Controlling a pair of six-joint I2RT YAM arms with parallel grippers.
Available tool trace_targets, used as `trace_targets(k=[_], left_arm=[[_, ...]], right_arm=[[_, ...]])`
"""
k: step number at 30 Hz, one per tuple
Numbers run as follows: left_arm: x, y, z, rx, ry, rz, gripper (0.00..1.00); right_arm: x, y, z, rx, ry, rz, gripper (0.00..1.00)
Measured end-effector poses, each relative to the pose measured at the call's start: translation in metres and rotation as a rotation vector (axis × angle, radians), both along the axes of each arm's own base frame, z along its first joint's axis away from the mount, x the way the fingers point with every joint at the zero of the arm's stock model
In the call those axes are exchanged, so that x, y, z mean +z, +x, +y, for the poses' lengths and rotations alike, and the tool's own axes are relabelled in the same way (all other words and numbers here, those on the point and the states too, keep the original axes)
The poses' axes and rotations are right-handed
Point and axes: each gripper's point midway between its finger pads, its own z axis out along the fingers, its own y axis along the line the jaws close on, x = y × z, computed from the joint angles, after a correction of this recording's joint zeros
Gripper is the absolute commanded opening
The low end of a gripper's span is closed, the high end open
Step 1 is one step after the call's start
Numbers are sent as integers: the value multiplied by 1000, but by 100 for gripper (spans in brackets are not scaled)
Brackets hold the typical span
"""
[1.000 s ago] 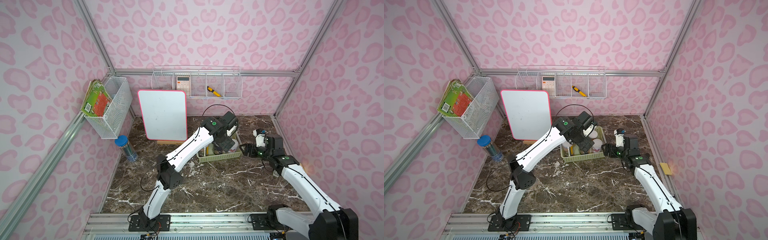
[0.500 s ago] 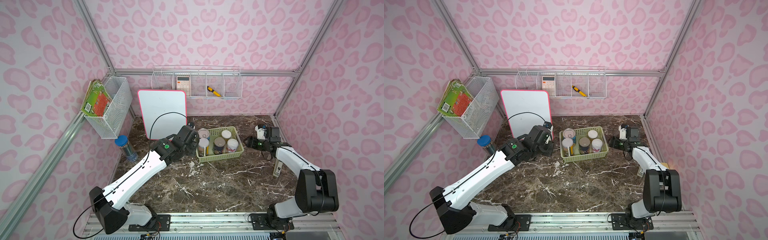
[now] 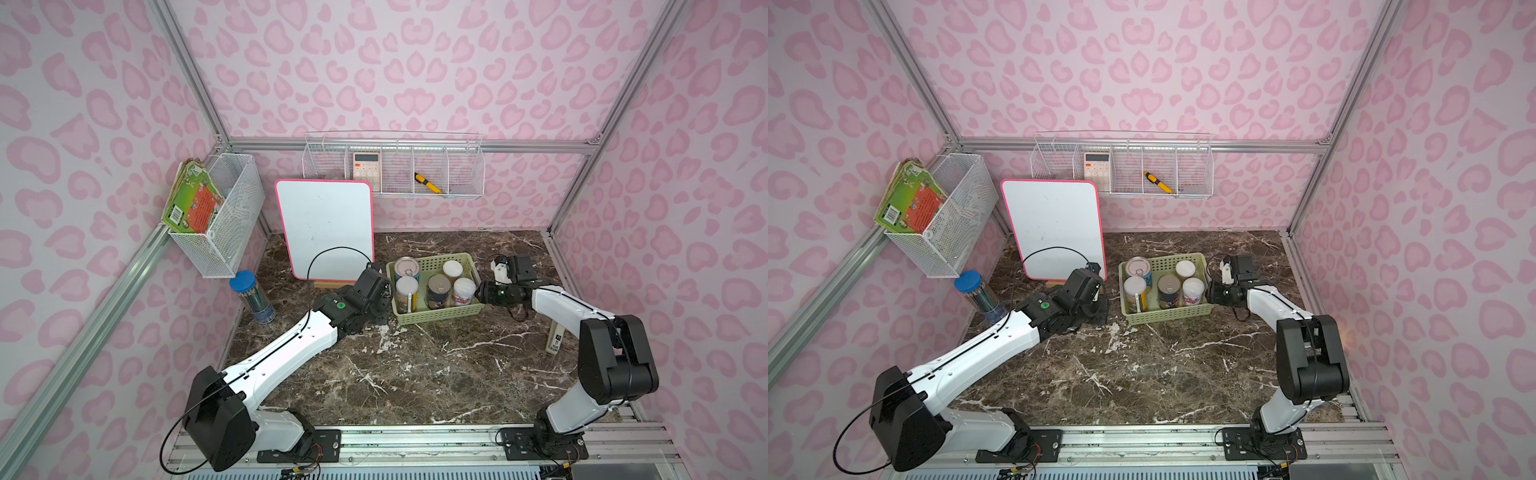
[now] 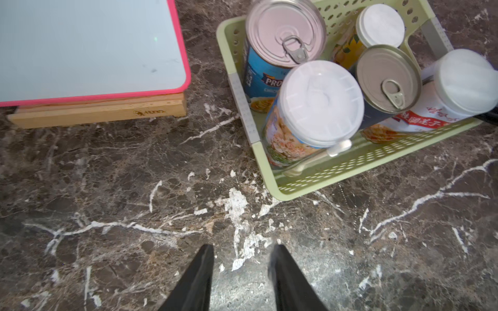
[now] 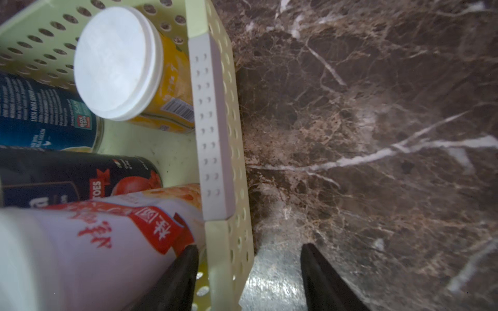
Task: Put the canned food in the basket
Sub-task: Adjust the basket at the center of the board.
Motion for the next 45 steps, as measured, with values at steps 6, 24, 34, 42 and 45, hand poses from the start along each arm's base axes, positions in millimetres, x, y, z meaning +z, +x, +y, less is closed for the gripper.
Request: trace_targets(k=[6, 24, 34, 42, 45], left_arm=[[-11, 8, -15, -27, -23, 27, 41], [-27, 9, -20, -37, -22, 58, 41], [-33, 7, -17, -38, -10, 70, 40], [-34, 3, -14, -37, -7, 73, 46], [-25, 1, -11, -36, -15, 54, 54]], right_arm=[[-2, -2, 6, 5, -19, 0, 32], [1, -23, 20, -23, 11, -3, 21], [-3, -45, 34, -6, 25, 25, 21], [-11, -64, 41, 22, 35, 76, 55], [-6, -68, 30, 2, 29, 88, 64]])
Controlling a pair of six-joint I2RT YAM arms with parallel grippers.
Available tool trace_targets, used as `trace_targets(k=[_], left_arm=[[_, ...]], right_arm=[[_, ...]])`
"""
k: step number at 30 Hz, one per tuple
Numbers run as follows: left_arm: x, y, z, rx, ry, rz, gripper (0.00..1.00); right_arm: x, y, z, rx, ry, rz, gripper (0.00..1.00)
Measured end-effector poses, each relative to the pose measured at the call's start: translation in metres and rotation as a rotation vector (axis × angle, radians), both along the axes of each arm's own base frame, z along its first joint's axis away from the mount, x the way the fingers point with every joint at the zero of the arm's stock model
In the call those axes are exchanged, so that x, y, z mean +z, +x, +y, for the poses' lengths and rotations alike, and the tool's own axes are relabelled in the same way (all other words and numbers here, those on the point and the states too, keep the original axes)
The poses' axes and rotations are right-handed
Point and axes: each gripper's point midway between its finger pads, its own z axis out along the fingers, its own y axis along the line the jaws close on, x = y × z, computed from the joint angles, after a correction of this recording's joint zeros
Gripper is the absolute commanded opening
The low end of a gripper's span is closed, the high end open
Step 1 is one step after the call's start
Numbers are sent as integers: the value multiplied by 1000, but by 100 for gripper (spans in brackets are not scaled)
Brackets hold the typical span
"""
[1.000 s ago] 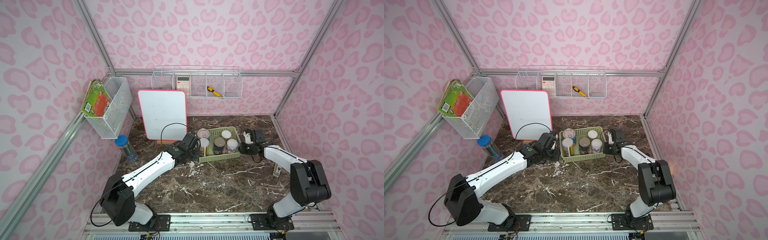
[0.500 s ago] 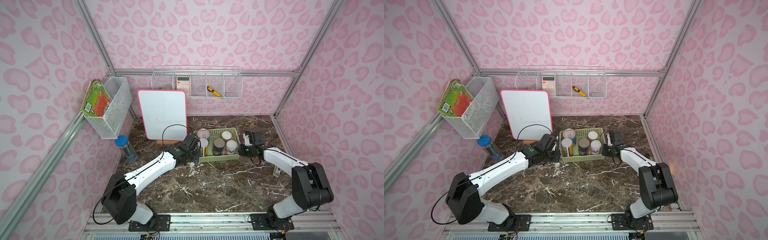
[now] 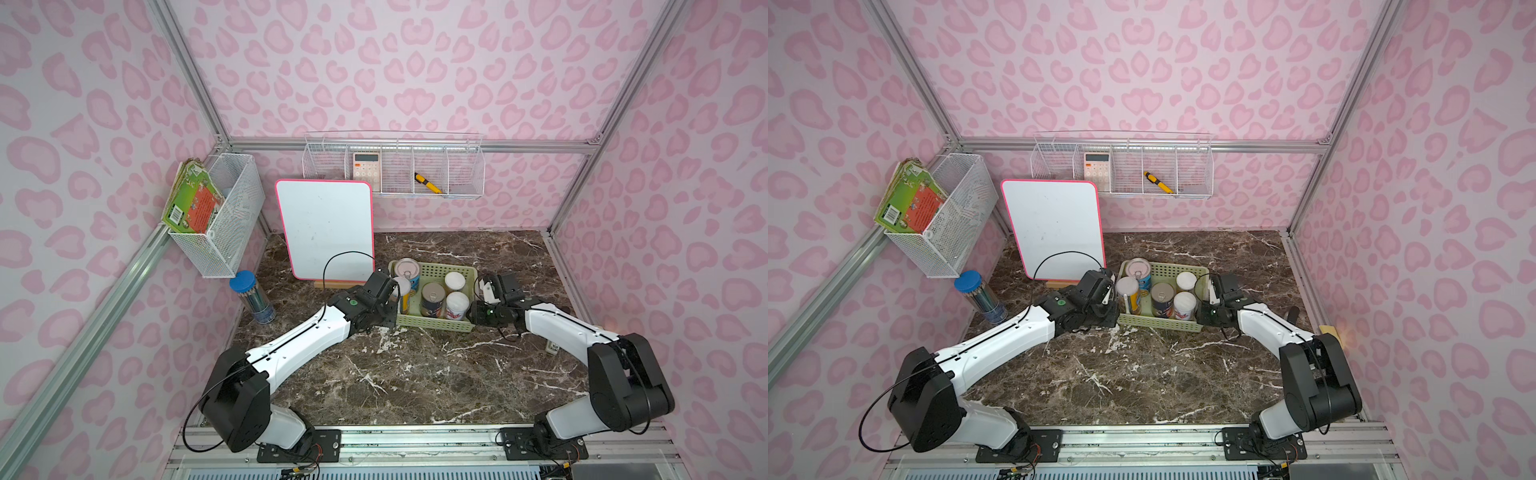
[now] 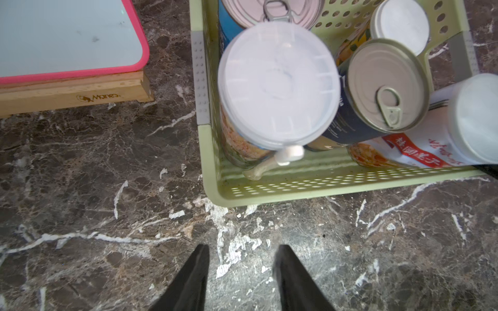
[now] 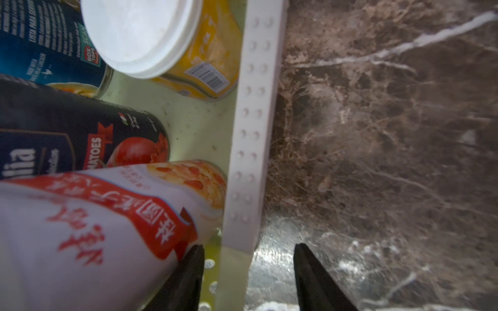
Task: Put the canned food in the basket
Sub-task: Adjust the basket at the center of the board, then reset both arms
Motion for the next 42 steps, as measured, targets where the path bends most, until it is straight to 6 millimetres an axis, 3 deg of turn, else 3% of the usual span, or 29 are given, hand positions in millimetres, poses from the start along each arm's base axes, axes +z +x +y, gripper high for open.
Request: trace_targets(k=[6, 7, 9, 12, 16, 20, 23, 25, 28, 32, 34, 38, 41, 42], left_arm=[[28, -7, 9, 8, -34, -67, 78], [36, -10, 12, 12, -44, -87, 82], [55, -15, 21, 22, -67, -145, 91], [91, -21, 37, 37, -90, -282, 99], [129, -14, 73, 111, -65, -465, 99], [144, 1, 134, 296, -3, -586, 99], [133, 8, 190, 476, 35, -636, 100], [118, 11, 219, 568, 65, -644, 99], [98, 20, 245, 637, 104, -657, 99], [55, 27, 273, 684, 180, -641, 99], [34, 28, 284, 706, 196, -624, 99], [2, 36, 277, 667, 171, -599, 99], [-26, 35, 279, 673, 182, -565, 99], [-36, 36, 278, 671, 192, -551, 99]], right_arm=[[25, 2, -28, -59, -3, -51, 82], [31, 4, -33, -71, 1, -71, 98], [49, 8, -46, -102, 3, -125, 99], [98, 15, -54, -107, 18, -298, 99], [163, 19, -70, -157, 5, -587, 100], [191, 13, -98, -258, -75, -797, 100], [186, 2, -126, -368, -143, -928, 100], [165, -7, -144, -435, -205, -989, 100], [133, -16, -153, -443, -282, -1025, 100], [116, -15, -157, -439, -333, -1055, 100], [104, -17, -159, -440, -345, -1056, 100], [76, -15, -165, -438, -372, -1028, 100], [71, -7, -165, -414, -390, -1033, 100], [78, -2, -164, -410, -381, -1048, 100]])
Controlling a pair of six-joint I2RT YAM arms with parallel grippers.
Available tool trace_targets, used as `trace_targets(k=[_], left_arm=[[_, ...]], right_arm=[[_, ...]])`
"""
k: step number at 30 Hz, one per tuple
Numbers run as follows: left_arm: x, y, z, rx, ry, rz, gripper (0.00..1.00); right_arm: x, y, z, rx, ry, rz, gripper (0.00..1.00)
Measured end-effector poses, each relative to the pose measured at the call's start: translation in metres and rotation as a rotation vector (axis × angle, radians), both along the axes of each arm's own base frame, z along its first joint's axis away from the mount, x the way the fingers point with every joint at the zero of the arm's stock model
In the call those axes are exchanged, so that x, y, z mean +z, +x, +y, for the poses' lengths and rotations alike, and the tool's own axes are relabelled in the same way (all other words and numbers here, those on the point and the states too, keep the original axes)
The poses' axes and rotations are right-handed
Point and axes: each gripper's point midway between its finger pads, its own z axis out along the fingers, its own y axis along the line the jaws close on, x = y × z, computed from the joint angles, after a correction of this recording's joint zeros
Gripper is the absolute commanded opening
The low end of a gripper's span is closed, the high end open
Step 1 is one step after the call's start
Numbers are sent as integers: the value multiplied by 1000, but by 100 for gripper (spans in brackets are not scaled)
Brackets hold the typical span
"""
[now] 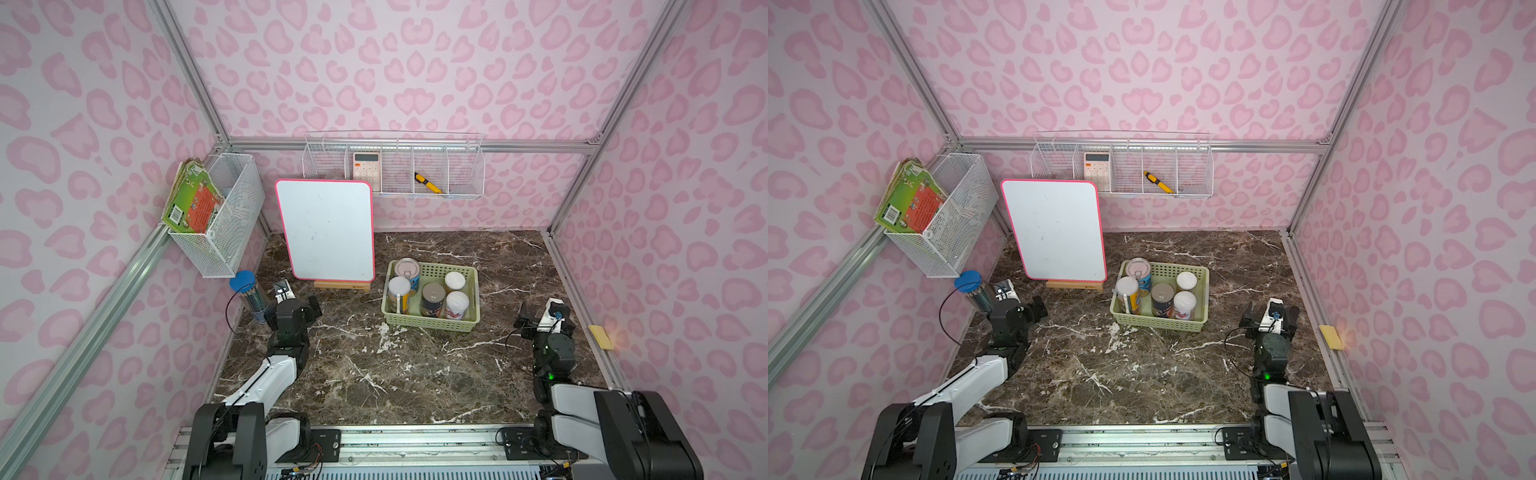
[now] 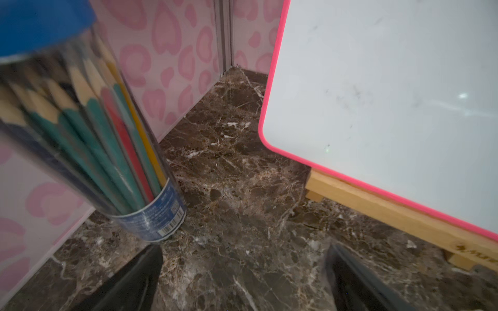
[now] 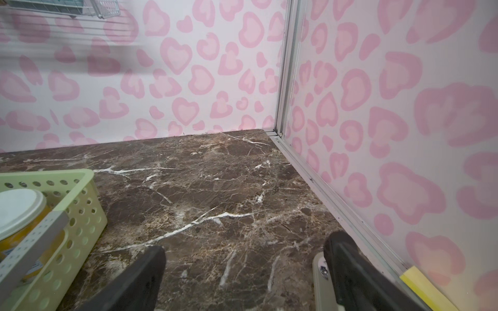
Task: Put the canned food in the basket
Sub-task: Reset both arms
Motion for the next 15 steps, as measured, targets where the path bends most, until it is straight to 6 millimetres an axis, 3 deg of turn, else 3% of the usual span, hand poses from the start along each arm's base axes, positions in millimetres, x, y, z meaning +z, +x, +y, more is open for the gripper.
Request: trace_targets(k=[3, 8, 11, 13, 14, 15], left_arm=[[-19, 9, -14, -54, 33, 27, 99], [-35, 25, -22, -106, 94, 27, 99], [-29, 29, -19, -108, 108, -1, 99], [-21, 35, -17, -112, 101, -33, 99], [-19, 36, -14, -107, 99, -41, 99], [-18, 37, -12, -107, 93, -47, 99]], right_arm=[[31, 4, -8, 0, 7, -115, 100], [25, 5, -10, 34, 32, -102, 100], [-1, 7, -3, 75, 36, -48, 100], [-46, 2, -1, 77, 48, 82, 100], [-57, 0, 0, 83, 54, 126, 100], [-52, 2, -1, 79, 53, 111, 100]])
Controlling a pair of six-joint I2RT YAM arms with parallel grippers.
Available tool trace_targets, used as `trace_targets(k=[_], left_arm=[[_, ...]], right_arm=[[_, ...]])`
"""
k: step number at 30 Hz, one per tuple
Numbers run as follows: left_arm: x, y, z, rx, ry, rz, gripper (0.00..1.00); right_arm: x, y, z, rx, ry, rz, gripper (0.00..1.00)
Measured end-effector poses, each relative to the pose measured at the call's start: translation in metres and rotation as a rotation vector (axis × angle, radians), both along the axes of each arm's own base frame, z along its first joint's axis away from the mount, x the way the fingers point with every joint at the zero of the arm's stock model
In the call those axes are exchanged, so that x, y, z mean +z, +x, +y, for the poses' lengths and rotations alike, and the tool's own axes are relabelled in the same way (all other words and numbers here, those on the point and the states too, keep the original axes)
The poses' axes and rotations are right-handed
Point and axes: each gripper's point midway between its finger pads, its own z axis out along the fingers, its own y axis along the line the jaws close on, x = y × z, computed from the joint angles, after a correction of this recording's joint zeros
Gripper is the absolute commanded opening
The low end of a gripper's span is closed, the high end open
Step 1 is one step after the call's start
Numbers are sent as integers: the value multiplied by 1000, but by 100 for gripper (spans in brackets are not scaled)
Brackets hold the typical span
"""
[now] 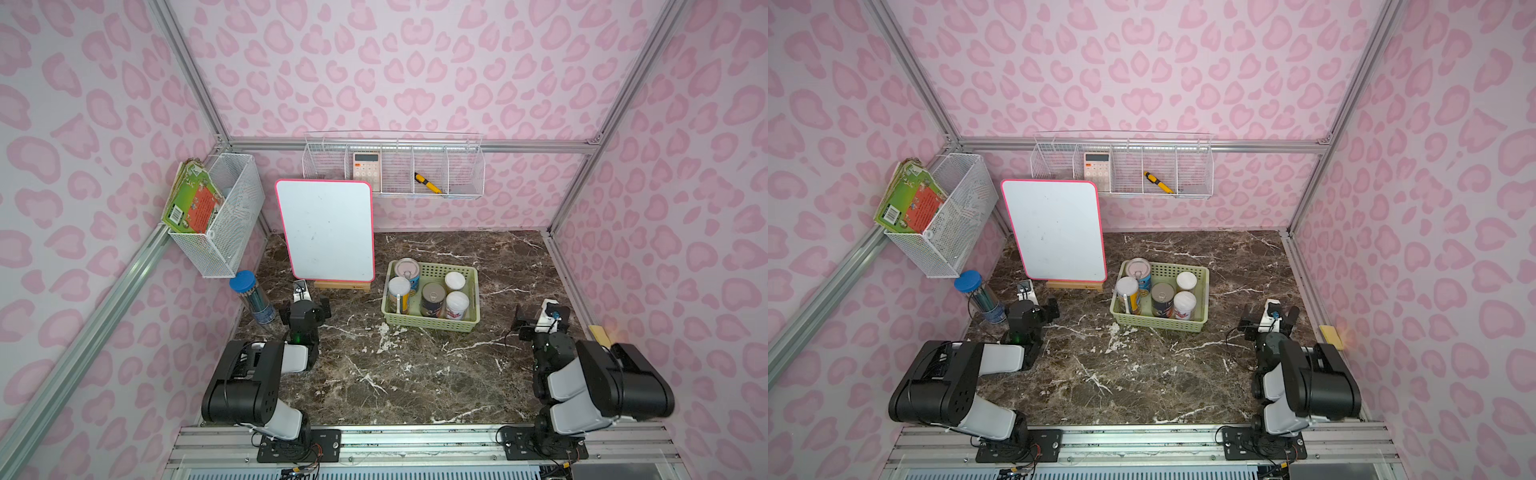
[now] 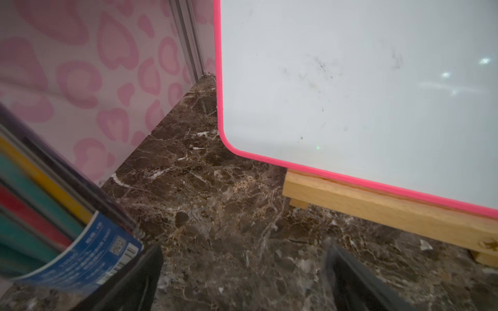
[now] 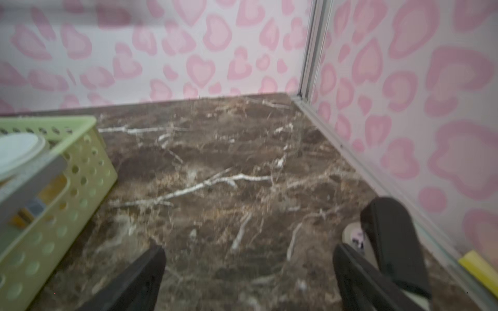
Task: Put the canned food in the basket
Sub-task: Reset both arms
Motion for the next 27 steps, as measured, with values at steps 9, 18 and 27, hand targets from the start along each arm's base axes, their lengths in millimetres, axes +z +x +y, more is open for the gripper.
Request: trace_targets(k=[9, 18, 27], left_arm=[[-7, 7, 7, 1, -49, 6, 100], [-8, 8, 9, 8, -71, 10, 99], [-11, 7, 9, 9, -74, 22, 99]], right_arm=[[48, 35, 8, 43, -22, -154, 100], [36, 40, 10, 53, -35, -97, 100], [38, 47, 22, 101, -61, -94, 100]])
